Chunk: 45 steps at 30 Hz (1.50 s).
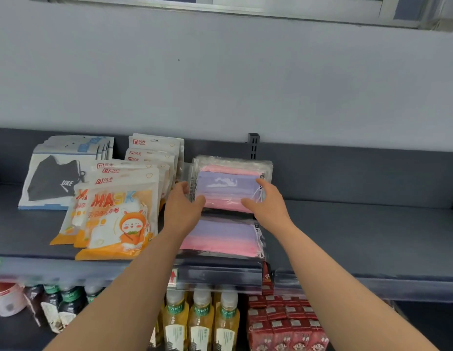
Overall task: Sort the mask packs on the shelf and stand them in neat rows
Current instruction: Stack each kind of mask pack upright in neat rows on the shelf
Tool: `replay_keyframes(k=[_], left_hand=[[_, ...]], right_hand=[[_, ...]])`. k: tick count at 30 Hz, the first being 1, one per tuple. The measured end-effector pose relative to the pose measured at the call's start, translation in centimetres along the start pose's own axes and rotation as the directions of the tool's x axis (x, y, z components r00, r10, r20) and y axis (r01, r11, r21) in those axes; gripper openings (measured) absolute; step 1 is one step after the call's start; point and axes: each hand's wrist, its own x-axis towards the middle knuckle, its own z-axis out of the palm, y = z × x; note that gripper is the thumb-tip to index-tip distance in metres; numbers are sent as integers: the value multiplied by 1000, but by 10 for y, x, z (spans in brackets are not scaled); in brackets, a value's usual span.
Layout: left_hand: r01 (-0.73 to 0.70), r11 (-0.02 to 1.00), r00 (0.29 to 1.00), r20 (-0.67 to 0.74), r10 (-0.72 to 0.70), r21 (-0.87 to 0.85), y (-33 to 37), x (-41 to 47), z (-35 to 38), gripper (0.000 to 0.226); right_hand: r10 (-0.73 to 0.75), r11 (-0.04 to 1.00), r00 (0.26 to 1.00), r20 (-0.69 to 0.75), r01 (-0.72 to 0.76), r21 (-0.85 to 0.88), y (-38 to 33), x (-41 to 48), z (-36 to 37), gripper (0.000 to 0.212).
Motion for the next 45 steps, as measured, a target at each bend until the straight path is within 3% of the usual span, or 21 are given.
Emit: replay_keyframes(k=[11, 20, 31, 45], left_hand=[[-92, 993, 988, -131, 82, -75, 10, -7, -81, 54], [-90, 991, 974, -218, 68, -94, -30, 2, -196, 46], [-12, 1000, 987, -160, 12, 2, -121, 10, -328, 40], [61, 998, 993, -99, -63, -19, -181, 26, -357, 39]], right_hand=[[-170, 985, 985, 25, 170, -5, -77, -16, 40, 57], [-285, 958, 958, 36, 284, 30, -160, -27, 124, 56], [-227, 974, 967, 115, 222, 51, -205, -71, 259, 52], [-134, 991, 978, 159, 131, 26, -200, -78, 318, 49]])
